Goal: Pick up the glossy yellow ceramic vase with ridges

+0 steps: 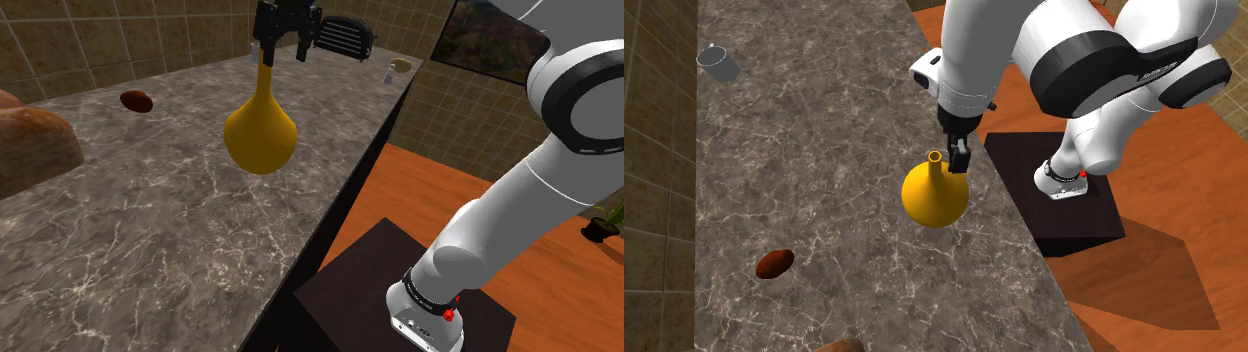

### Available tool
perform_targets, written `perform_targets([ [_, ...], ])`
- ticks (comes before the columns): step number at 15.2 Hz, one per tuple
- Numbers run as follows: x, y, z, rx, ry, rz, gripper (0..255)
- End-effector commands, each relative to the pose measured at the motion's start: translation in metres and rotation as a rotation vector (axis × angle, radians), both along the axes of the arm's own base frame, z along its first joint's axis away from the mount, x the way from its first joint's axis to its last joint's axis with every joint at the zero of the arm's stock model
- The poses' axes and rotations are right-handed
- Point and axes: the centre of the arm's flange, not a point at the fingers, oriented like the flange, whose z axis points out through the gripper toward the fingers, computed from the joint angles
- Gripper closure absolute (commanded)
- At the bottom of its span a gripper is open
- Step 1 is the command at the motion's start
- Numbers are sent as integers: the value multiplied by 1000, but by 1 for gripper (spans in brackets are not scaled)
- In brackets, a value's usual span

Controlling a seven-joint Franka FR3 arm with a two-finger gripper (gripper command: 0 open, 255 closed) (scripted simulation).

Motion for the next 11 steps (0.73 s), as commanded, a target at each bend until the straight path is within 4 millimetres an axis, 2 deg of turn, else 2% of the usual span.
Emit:
perform_targets([
  [1,16,12,15,7,-8,-2,0],
  [3,27,23,26,12,-14,-3,0],
  [11,27,23,-14,12,-14,-3,0],
])
